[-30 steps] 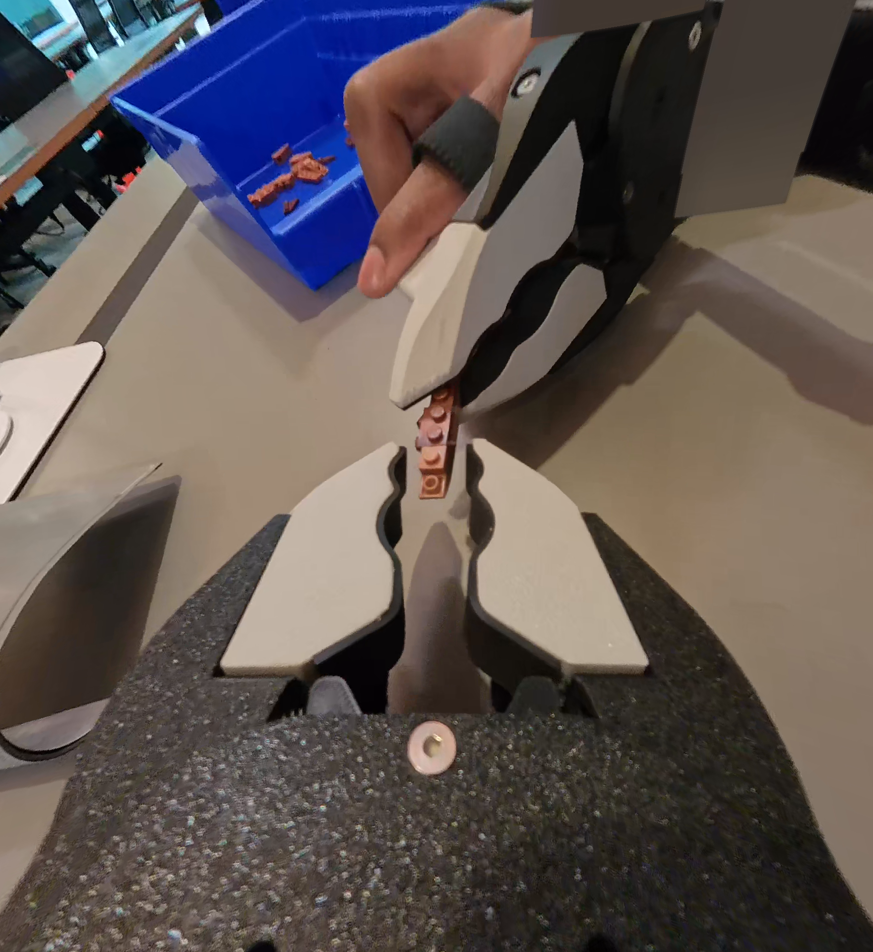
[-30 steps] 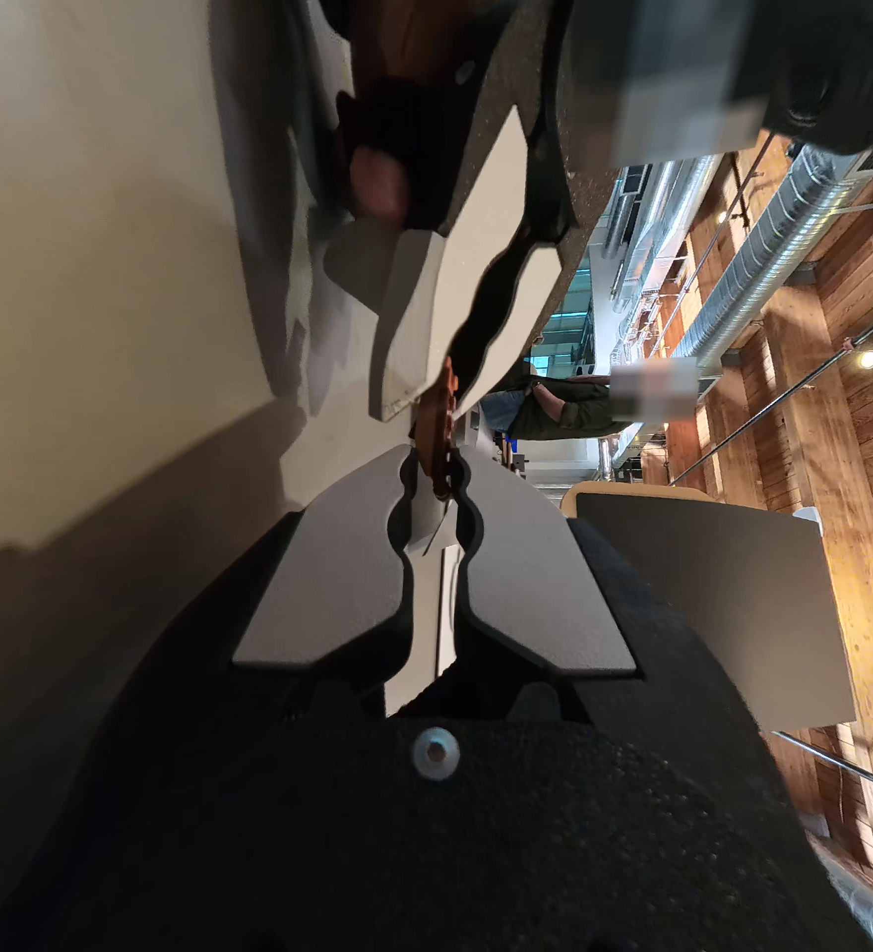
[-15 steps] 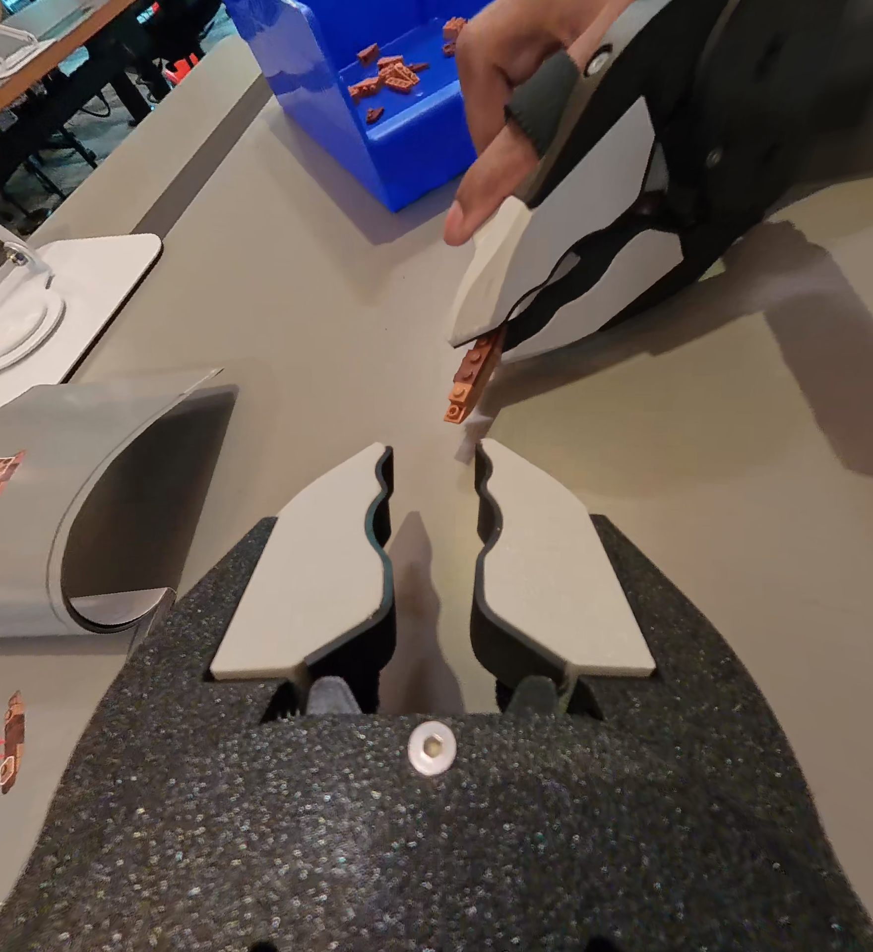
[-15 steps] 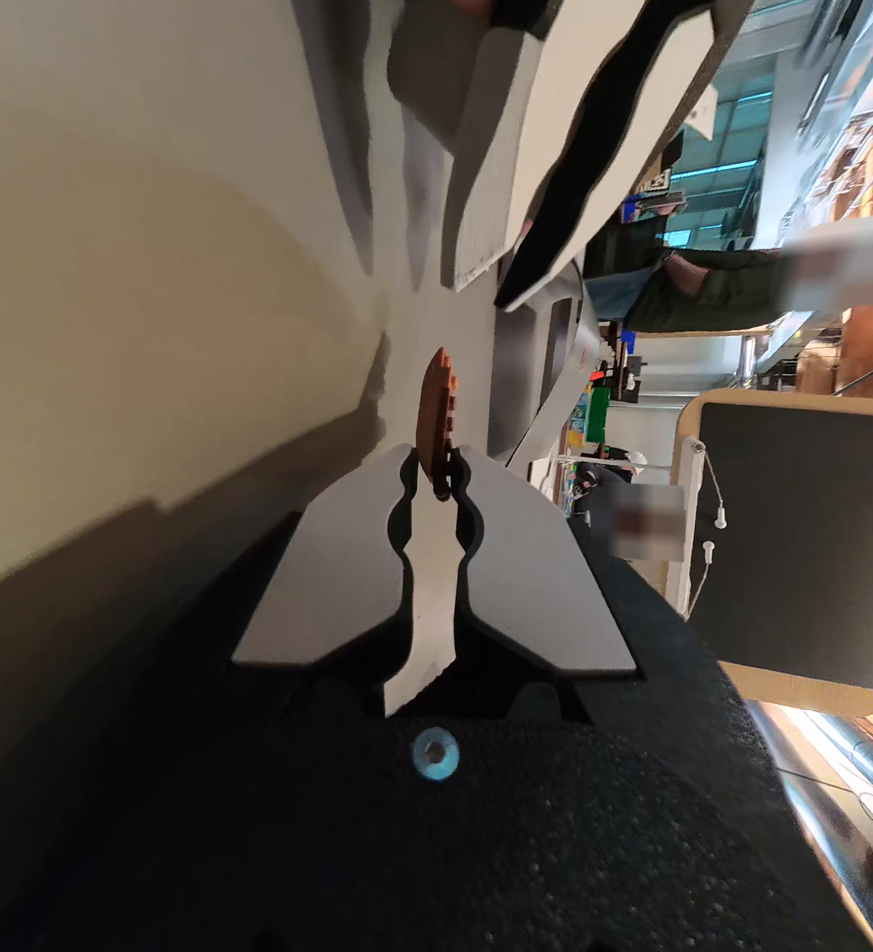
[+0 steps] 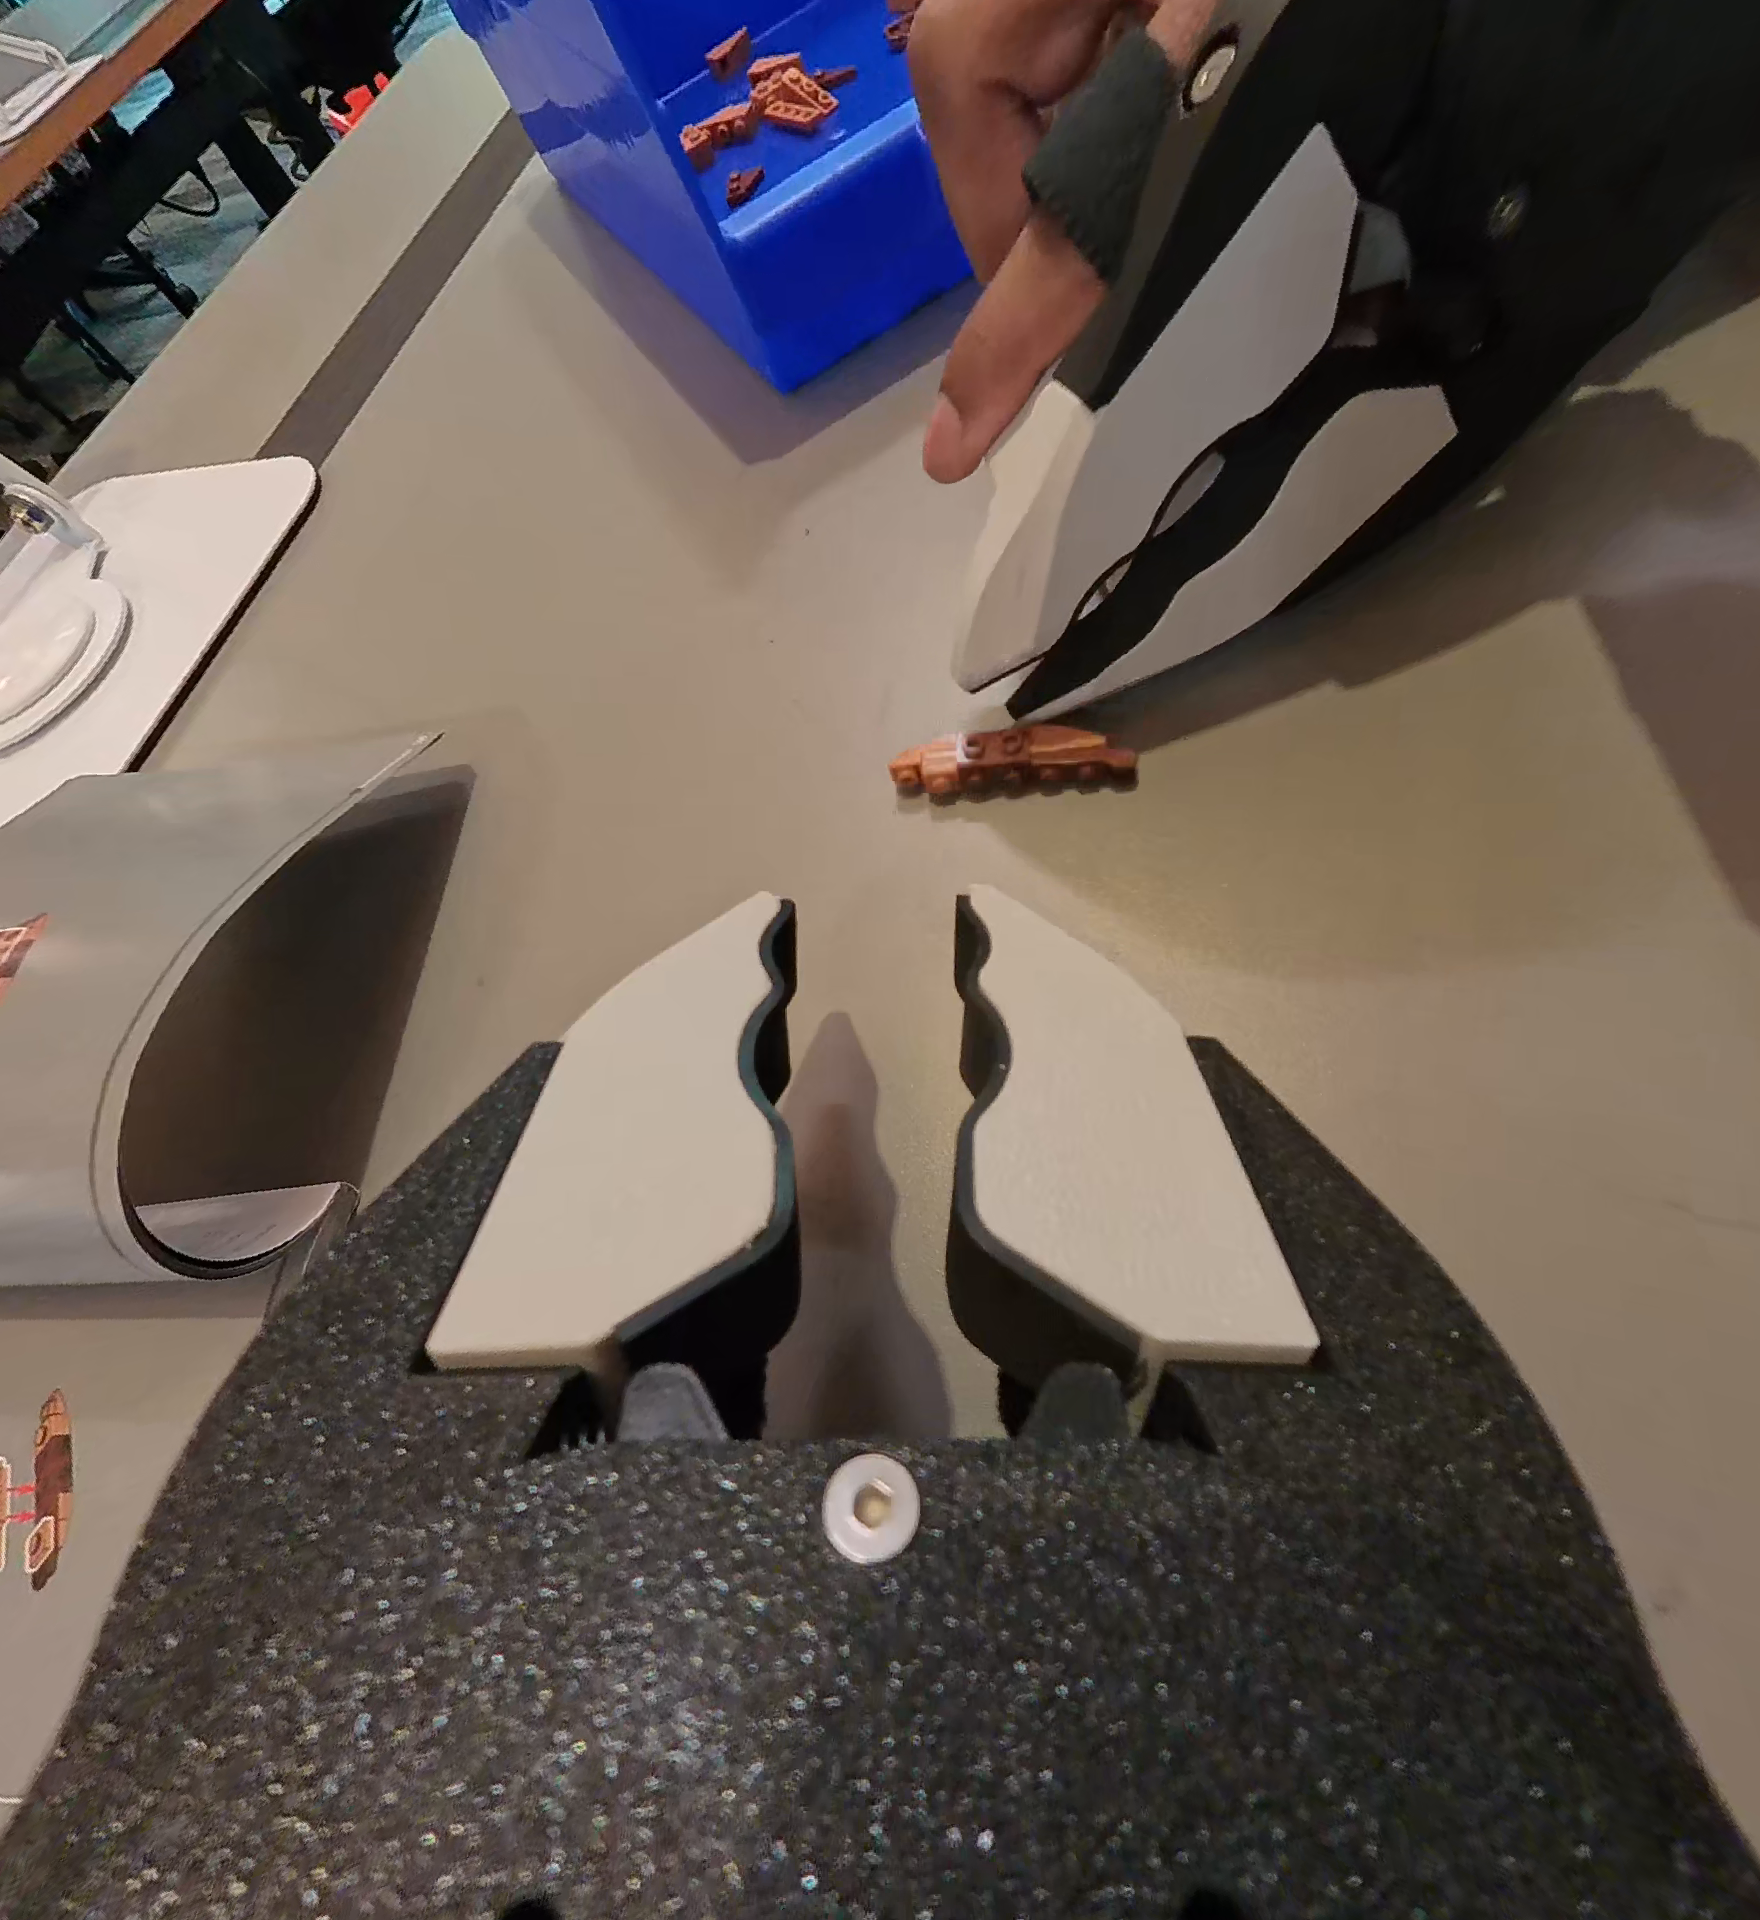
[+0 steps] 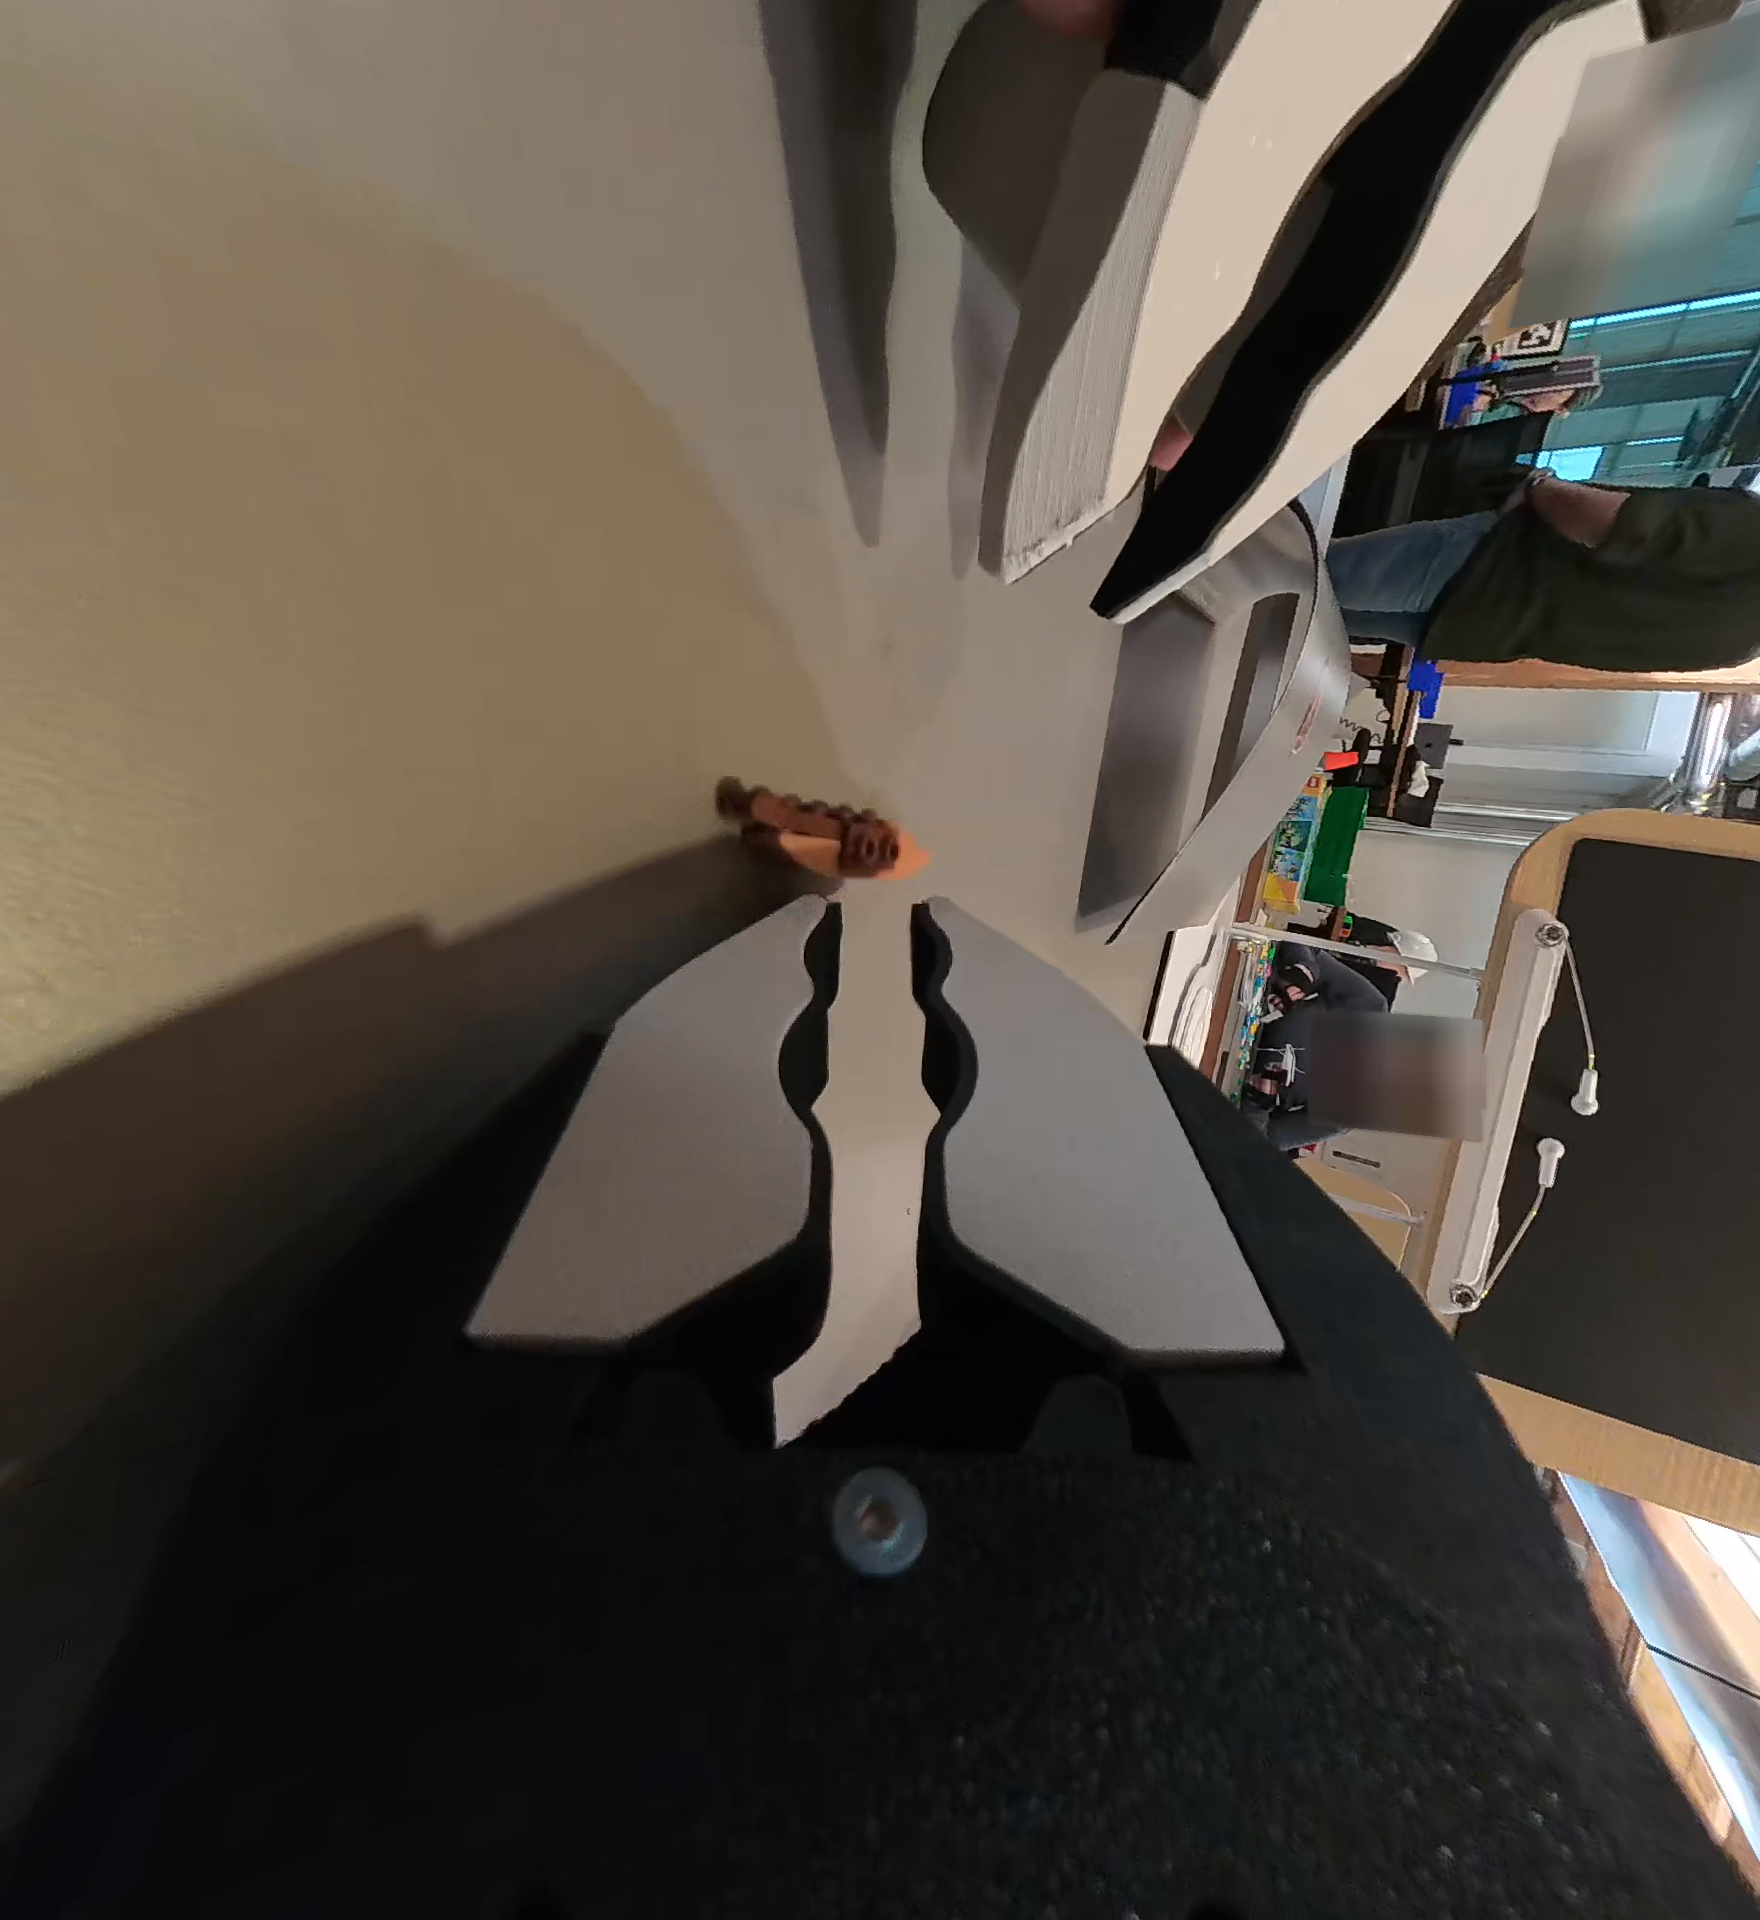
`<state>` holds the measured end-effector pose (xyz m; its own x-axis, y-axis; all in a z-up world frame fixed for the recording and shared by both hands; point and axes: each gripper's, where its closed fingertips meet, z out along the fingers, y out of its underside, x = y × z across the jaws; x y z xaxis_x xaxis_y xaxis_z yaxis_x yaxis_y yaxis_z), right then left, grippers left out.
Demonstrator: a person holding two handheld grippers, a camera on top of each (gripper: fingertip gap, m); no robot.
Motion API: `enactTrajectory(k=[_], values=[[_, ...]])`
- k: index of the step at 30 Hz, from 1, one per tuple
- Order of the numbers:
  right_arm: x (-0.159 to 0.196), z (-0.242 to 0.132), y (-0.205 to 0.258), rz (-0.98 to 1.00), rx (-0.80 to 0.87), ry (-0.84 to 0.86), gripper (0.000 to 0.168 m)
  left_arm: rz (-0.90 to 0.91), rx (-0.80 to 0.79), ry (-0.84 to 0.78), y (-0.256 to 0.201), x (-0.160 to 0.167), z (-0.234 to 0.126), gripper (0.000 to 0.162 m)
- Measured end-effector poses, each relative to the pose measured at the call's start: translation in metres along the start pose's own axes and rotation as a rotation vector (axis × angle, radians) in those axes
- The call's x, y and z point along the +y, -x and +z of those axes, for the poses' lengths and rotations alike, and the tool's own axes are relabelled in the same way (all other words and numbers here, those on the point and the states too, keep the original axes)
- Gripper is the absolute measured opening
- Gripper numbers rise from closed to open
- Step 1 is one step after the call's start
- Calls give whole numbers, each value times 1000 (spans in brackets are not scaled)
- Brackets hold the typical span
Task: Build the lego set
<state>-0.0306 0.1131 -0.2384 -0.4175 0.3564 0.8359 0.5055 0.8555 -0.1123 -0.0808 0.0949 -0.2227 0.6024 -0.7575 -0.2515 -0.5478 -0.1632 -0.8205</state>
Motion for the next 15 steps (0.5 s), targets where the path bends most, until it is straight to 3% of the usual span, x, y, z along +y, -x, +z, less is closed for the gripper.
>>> enactTrajectory(k=[15], values=[[13, 3, -14, 176, 53, -33, 14, -17, -20, -3, 4, 0, 0, 27]])
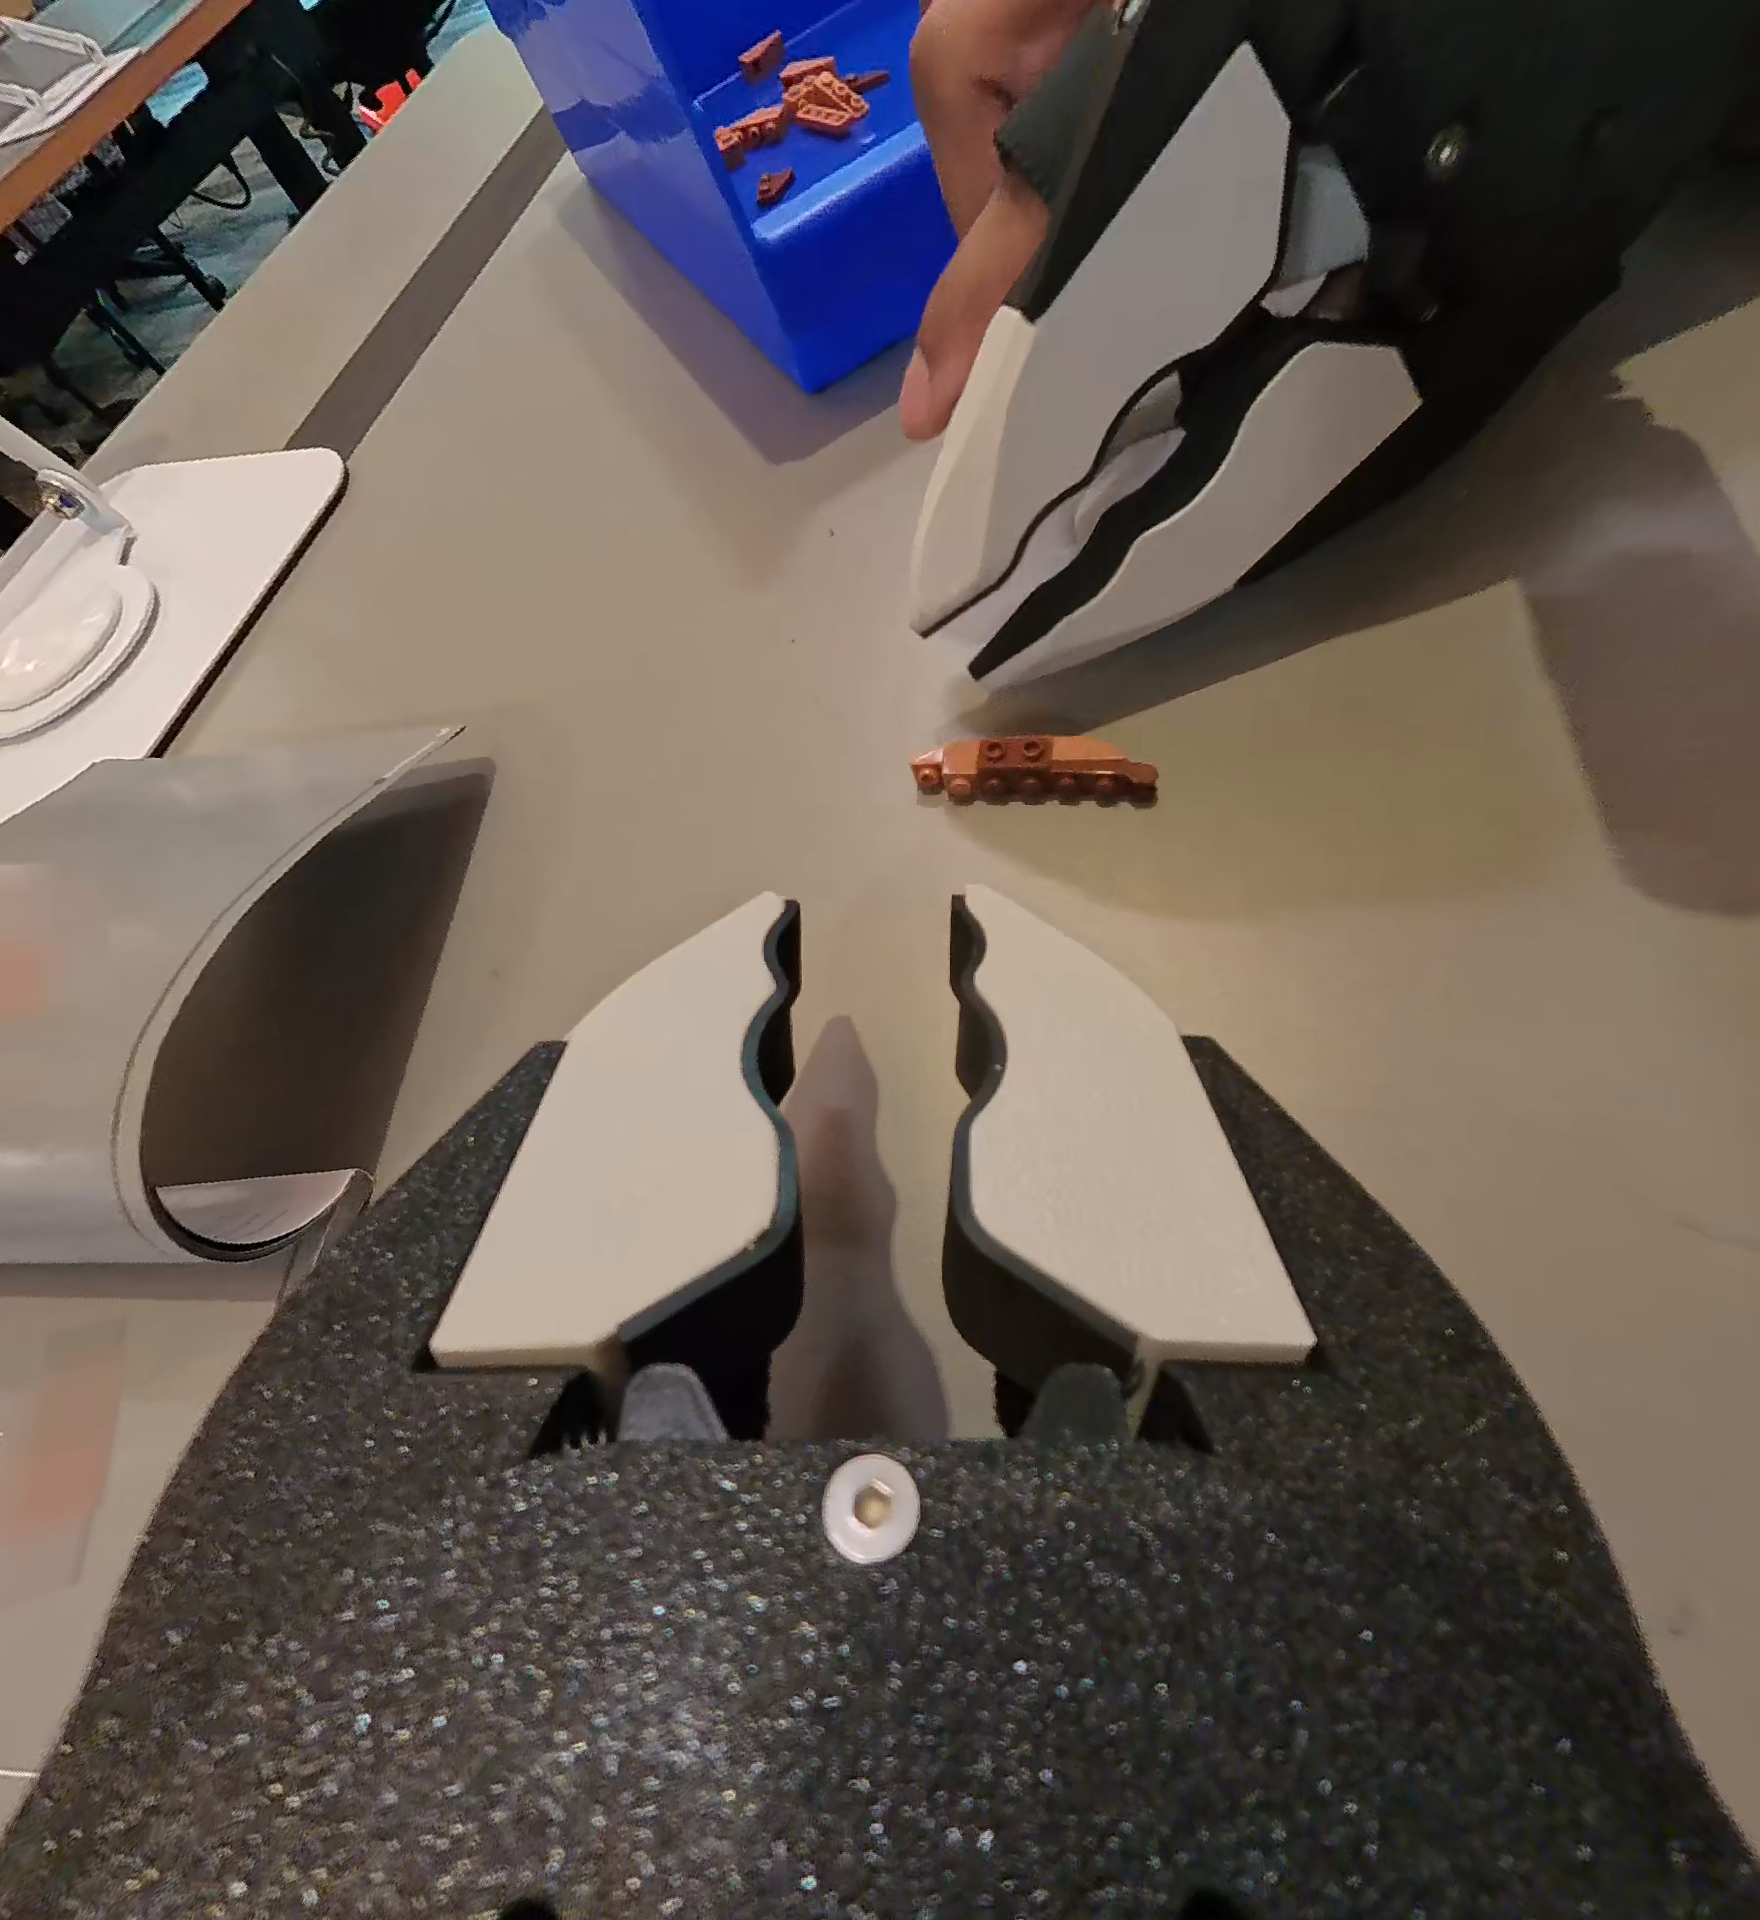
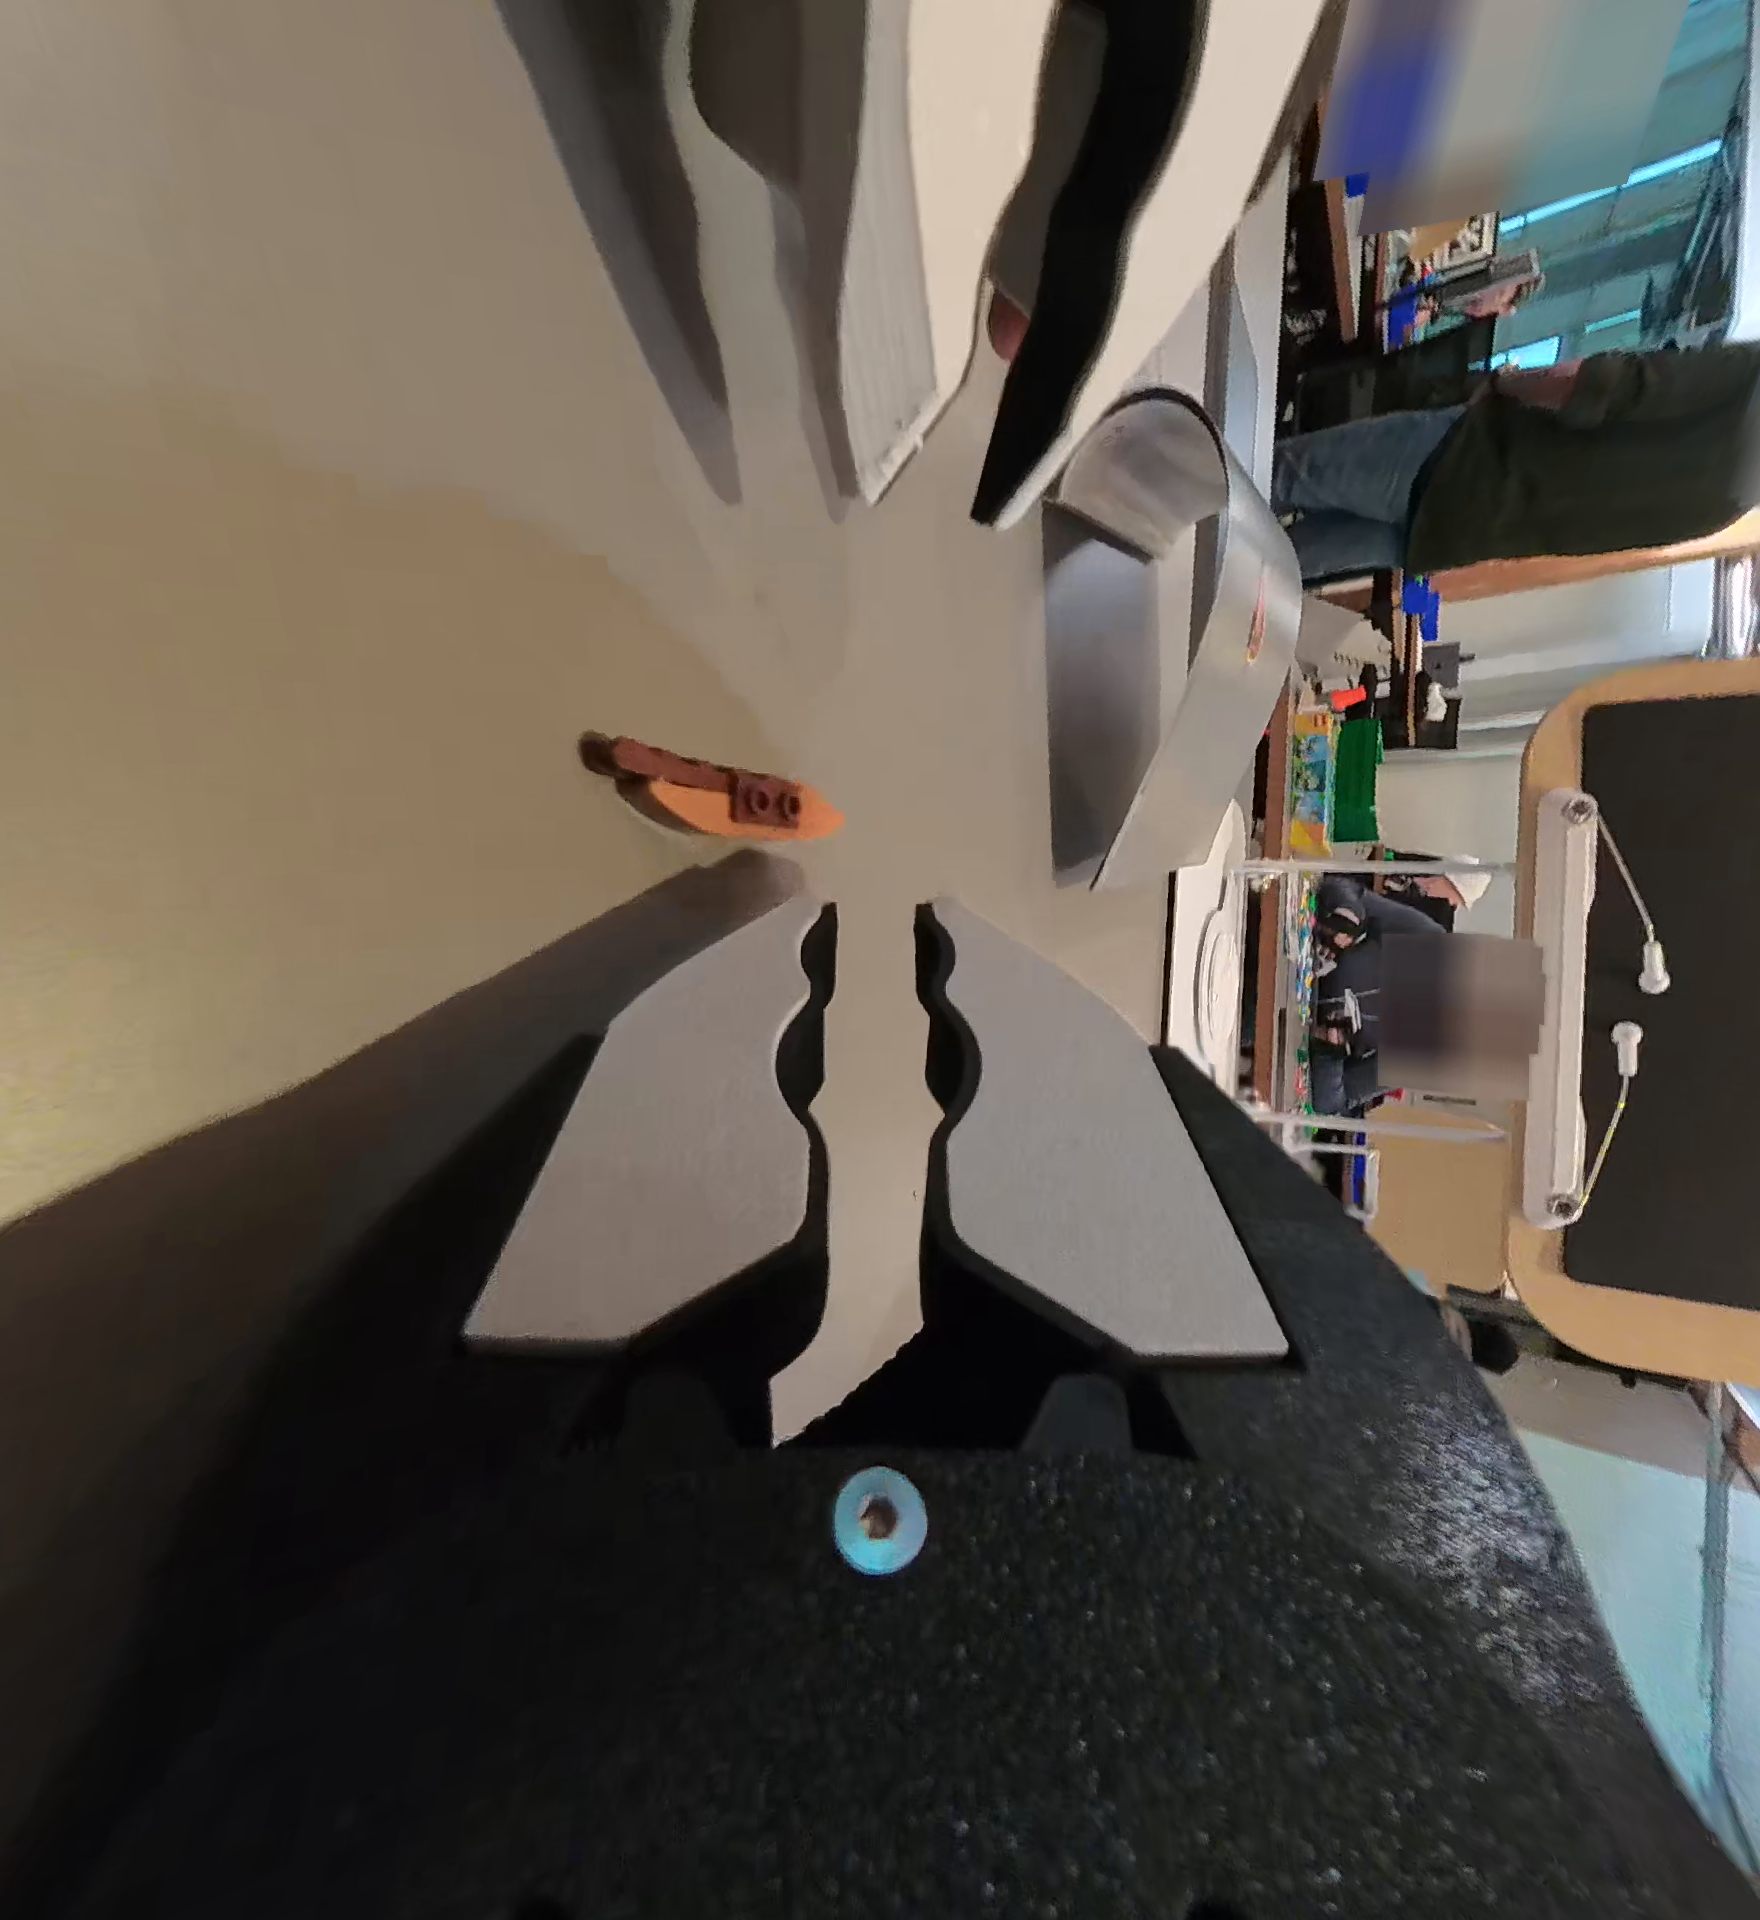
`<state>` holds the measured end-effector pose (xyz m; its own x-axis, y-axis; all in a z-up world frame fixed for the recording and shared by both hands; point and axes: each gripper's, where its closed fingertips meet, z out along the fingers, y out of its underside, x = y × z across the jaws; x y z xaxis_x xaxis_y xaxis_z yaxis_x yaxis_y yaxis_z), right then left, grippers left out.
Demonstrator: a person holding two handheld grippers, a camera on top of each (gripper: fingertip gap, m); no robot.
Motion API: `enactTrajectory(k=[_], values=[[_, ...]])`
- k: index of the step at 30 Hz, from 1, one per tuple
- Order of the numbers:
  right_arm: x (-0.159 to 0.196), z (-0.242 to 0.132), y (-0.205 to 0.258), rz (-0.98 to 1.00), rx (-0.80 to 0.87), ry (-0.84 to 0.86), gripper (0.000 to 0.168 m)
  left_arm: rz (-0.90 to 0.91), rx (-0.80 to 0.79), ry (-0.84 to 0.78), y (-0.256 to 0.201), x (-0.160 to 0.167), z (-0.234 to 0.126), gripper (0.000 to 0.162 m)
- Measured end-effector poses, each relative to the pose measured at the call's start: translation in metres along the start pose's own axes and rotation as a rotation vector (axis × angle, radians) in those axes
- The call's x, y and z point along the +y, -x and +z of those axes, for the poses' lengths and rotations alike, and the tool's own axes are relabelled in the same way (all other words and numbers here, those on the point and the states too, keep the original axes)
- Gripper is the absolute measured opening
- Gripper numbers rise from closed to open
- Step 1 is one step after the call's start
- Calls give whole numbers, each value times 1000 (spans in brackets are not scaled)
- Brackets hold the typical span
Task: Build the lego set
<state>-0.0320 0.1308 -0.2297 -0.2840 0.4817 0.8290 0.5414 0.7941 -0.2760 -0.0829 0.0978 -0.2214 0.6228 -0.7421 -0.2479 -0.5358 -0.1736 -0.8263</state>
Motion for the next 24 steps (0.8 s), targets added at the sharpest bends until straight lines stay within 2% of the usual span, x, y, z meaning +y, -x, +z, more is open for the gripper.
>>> enactTrajectory(k=[13, 24], values=[[30, 11, -13, 267, 37, 98, 10, -29, -56, 5, 10, 2, -1, 23], [28, 13, -10, 361, 12, 74, 1, -26, -69, 11, 11, 3, -1, 23]])
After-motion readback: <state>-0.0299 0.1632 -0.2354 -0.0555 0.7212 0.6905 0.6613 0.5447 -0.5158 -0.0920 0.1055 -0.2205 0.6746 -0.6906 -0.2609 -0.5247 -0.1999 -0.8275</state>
